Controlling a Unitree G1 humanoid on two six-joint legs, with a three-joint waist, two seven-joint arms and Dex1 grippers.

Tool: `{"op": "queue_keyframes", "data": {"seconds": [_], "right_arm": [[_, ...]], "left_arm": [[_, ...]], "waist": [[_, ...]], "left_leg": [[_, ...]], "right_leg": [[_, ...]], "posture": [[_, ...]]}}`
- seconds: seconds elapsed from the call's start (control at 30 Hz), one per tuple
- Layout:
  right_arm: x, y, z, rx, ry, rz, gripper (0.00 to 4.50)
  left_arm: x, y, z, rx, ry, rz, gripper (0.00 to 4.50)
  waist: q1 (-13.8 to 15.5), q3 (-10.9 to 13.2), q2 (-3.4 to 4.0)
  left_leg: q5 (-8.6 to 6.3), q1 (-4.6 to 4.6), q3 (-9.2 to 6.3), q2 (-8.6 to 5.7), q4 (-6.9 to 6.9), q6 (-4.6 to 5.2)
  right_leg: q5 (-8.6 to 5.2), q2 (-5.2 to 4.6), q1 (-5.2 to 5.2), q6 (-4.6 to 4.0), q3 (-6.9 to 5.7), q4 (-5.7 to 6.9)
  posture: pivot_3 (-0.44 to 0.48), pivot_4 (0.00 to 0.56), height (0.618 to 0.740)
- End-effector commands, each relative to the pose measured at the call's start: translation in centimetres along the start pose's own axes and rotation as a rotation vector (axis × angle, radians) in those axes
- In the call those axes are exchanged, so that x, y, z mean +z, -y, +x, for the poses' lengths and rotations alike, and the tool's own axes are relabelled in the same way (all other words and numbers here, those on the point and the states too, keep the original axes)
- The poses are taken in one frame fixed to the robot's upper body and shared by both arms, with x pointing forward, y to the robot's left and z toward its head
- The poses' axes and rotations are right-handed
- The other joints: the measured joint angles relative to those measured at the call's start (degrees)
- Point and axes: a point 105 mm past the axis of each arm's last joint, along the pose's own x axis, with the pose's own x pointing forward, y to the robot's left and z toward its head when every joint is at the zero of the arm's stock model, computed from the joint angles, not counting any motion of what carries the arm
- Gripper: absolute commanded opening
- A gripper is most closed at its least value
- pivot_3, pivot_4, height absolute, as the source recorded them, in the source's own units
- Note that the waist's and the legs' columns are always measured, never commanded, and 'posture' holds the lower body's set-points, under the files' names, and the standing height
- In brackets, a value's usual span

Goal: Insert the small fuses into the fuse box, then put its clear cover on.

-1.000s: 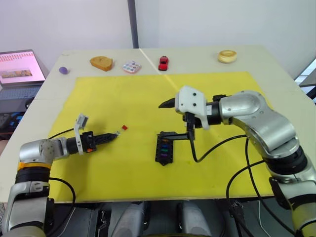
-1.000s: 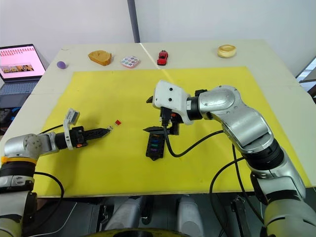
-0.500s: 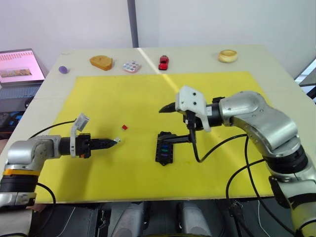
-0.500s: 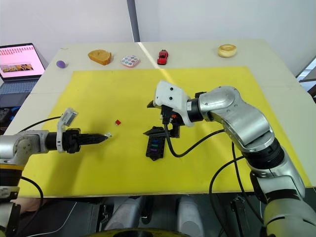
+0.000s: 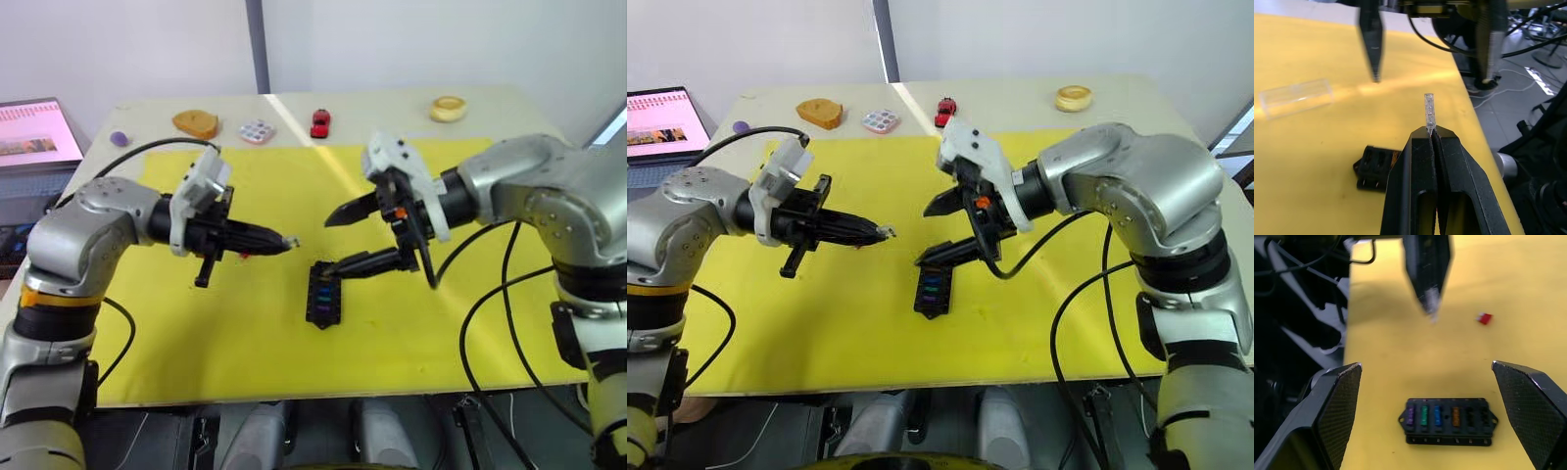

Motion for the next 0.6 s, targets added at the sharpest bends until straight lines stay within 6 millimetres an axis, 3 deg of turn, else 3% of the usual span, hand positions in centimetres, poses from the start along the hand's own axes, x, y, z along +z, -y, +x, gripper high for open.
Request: {"op": "queue_keyframes", "data": {"seconds": [0.03,0.37,0.47,0.6], "right_arm": [[1.7,-0.4,-0.5,-0.017,0.035,-0.042,3.29],[2.5,-0.2,0.1,-0.033,0.031,0.022,3.29],[2.5,-0.5,0.6,-0.023,0.022,0.028,2.49],[2.3,-0.7,1.0,-0.015,0.013,0.034,2.49]], "left_arm": [[0.9,0.3,0.3,-0.030,-0.002,0.052,0.00],[0.3,-0.2,0.5,-0.026,-0.035,0.076,0.00],[0.3,-0.4,0.6,-0.020,-0.031,0.077,0.00],[0.2,-0.5,0.7,-0.013,-0.029,0.080,0.00]], "waist": [[0.14,0.00,-0.01],[0.43,0.00,-0.01],[0.38,0.00,-0.01],[0.38,0.00,-0.01]], "left_leg": [[0.00,0.00,0.00,0.00,0.00,0.00],[0.00,-0.02,-0.02,-0.03,0.08,0.01],[0.00,-0.02,-0.02,-0.02,0.07,0.01],[0.01,-0.02,-0.02,-0.02,0.07,0.01]], "right_leg": [[0.00,0.00,0.00,0.00,0.00,0.00],[0.01,-0.01,0.03,0.01,-0.01,0.00],[0.00,0.00,0.03,0.01,-0.01,0.01],[0.01,0.00,0.03,0.01,-0.01,0.02]], "posture": [[0.000,0.150,0.740],[0.000,0.150,0.740],[0.000,0.150,0.740],[0.000,0.150,0.740]]}}
